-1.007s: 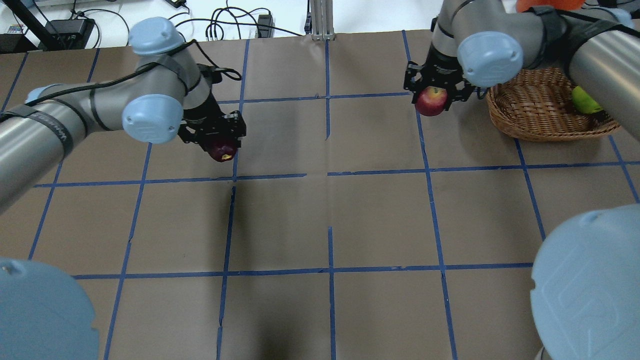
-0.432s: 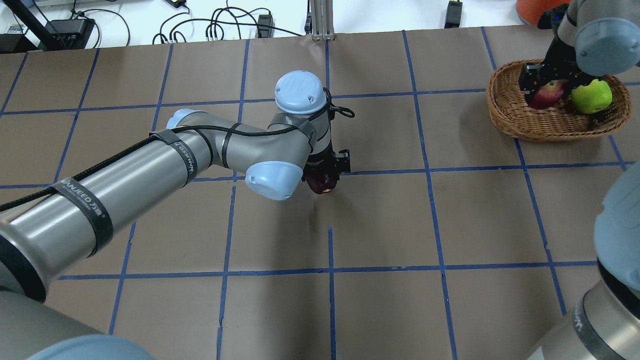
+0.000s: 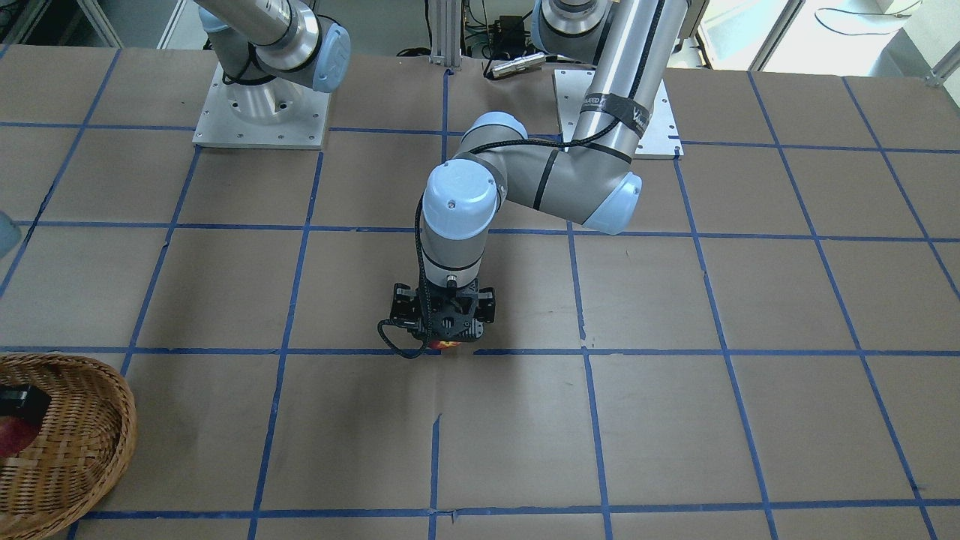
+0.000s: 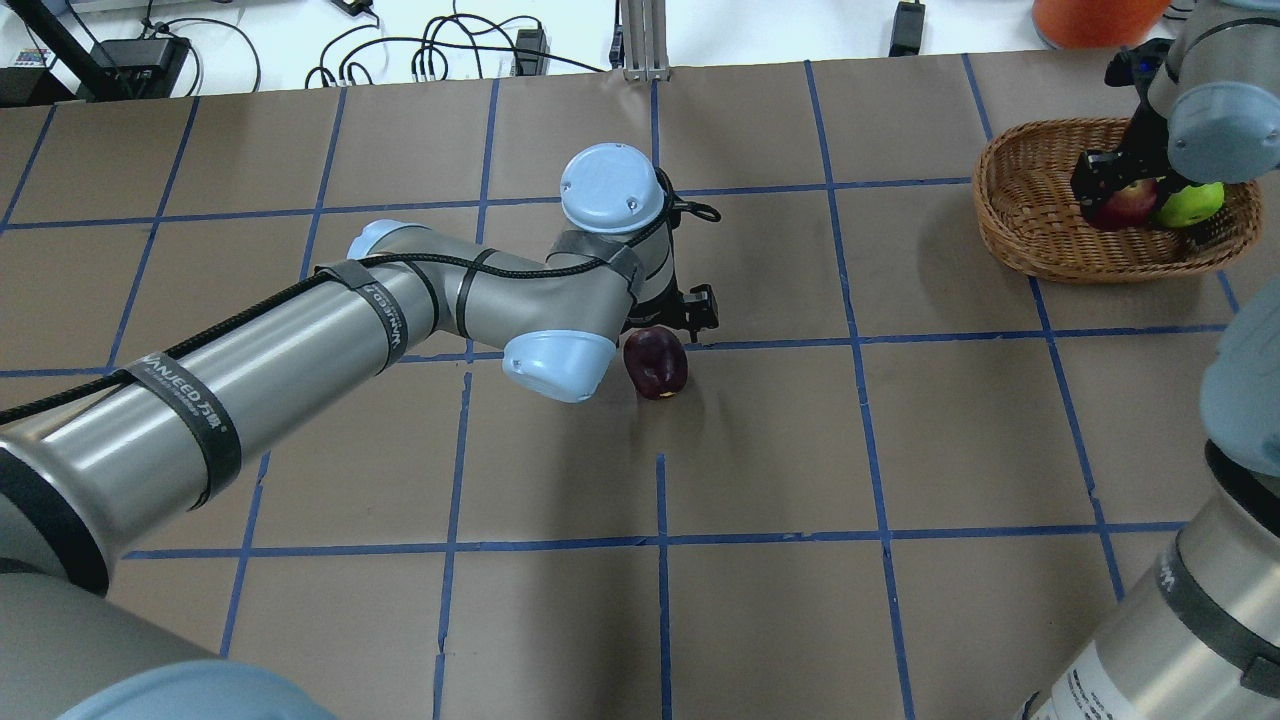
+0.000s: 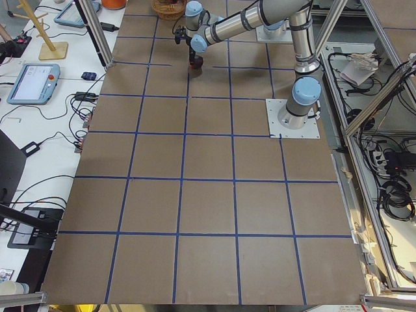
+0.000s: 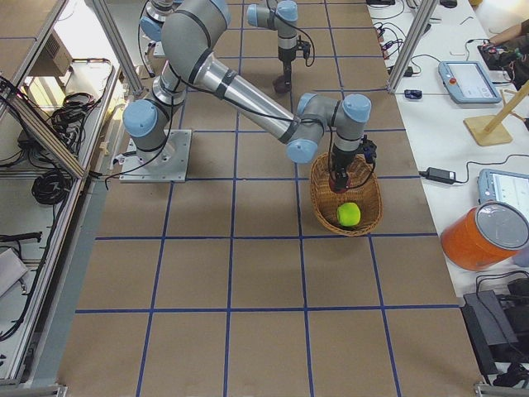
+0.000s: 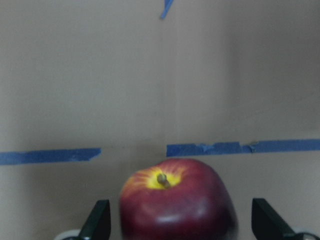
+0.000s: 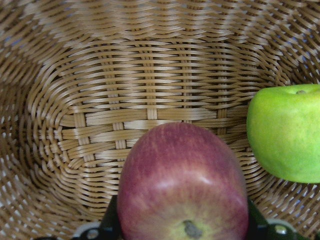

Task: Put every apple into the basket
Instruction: 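Release dark red apple at center with left while right releases in basket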

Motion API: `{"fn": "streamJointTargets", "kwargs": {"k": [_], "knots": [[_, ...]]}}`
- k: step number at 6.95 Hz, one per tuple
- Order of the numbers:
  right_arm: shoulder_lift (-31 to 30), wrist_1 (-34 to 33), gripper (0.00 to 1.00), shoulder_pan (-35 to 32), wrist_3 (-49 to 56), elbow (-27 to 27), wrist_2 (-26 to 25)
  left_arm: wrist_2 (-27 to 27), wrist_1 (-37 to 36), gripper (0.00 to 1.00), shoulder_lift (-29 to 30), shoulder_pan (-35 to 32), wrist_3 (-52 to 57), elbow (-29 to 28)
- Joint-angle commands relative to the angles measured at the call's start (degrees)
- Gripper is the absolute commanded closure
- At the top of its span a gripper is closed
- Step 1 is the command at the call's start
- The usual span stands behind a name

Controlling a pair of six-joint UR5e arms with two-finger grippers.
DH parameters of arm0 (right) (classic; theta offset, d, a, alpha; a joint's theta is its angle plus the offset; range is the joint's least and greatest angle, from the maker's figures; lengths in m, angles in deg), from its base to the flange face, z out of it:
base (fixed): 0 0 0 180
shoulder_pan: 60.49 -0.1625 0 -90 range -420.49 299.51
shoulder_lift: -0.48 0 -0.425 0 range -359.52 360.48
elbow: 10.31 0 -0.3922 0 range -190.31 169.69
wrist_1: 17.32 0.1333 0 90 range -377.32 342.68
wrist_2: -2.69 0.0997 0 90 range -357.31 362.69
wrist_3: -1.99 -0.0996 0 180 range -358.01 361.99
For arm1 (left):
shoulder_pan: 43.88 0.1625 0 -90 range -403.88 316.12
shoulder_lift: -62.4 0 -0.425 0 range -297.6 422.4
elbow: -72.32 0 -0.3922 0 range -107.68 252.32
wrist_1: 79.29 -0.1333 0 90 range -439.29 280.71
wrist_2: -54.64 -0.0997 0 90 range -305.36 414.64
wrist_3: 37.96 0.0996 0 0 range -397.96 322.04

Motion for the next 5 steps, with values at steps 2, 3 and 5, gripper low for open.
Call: {"fn": "streamJointTargets", "kwargs": {"k": [2, 3, 5], "knots": [[0.47, -1.01, 0.0, 0.33, -0.26, -0.31, 0.77, -0.22, 21.78, 0.0, -9.67, 5.28, 0.55, -5.64], [-1.02, -0.05, 0.0, 0.16, -0.34, -0.05, 0.33, -0.4, 33.97, 0.0, -13.1, 8.61, 0.9, -9.5], [-8.02, 10.98, 0.0, -2.81, -0.43, 0.21, 4.08, -0.4, 47.5, 0.0, -19.61, 13.8, 7.35, -11.82]]}}
